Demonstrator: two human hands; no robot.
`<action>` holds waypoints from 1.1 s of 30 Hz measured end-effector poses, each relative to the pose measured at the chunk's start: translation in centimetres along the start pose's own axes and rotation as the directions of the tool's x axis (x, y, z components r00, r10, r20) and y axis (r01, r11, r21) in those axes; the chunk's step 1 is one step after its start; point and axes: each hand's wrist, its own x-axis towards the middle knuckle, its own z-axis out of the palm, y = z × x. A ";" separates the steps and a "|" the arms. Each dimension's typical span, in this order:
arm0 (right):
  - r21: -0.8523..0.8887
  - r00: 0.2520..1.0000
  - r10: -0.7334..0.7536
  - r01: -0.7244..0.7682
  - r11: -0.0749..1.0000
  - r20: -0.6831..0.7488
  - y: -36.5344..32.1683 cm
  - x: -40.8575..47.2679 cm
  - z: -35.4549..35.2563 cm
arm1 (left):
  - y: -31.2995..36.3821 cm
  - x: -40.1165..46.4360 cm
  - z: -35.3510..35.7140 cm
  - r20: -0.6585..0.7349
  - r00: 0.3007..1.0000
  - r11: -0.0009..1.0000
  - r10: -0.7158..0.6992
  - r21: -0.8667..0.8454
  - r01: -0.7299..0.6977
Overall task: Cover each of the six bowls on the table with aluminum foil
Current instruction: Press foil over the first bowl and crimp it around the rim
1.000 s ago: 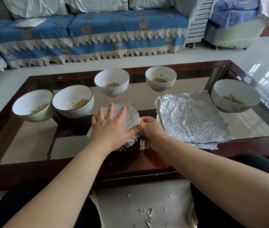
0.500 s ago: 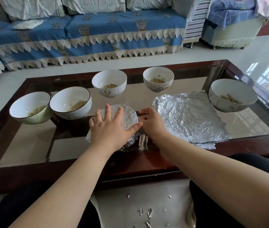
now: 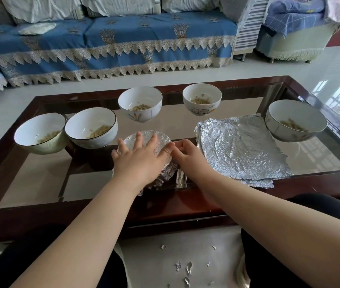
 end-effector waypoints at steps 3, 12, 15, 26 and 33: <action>0.022 1.000 -0.026 0.026 0.999 -0.002 -0.1 -0.1 0.1 | -0.9 -0.2 -0.2 -0.037 0.999 0.997 0.011 0.075 -0.008; 0.176 0.999 0.034 -0.035 0.984 0.005 0.5 -0.2 0.4 | -1.3 0.2 1.2 -0.136 0.981 0.988 0.141 0.076 -0.131; 0.291 0.997 0.071 -0.068 0.954 -0.001 1.4 -0.6 0.9 | -1.5 0.2 1.5 -0.149 0.979 0.989 0.140 0.065 -0.132; 0.438 0.969 0.202 -0.123 0.891 -0.139 1.5 -0.9 2.3 | -1.6 0.4 1.9 -0.175 0.974 0.987 0.147 0.094 -0.132; 0.459 0.957 0.265 -0.184 0.869 -0.117 1.2 -0.3 2.4 | -1.4 0.1 1.7 -0.182 0.974 0.989 0.136 0.083 -0.123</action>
